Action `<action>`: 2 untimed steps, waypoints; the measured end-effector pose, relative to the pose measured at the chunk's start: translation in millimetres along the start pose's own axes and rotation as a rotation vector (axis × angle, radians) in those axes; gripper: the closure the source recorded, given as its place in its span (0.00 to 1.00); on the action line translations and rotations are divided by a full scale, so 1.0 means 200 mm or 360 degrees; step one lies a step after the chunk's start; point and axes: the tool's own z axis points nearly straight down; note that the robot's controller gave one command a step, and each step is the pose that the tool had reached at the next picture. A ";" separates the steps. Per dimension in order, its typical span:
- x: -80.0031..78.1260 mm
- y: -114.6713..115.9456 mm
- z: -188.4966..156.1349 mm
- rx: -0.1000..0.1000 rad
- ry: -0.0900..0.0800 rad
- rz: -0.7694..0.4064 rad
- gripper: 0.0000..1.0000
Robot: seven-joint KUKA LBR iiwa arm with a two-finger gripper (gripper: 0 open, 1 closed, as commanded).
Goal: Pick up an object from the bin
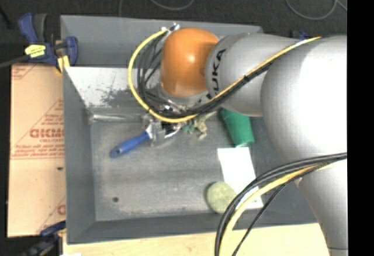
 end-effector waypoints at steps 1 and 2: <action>0.01 0.00 -0.05 -0.0001 0.0012 0.0002 1.00; 0.01 0.00 -0.16 0.0000 0.0014 0.0003 1.00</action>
Offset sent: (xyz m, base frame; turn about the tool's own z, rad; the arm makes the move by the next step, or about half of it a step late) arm 0.0001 -0.0001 0.0406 0.0000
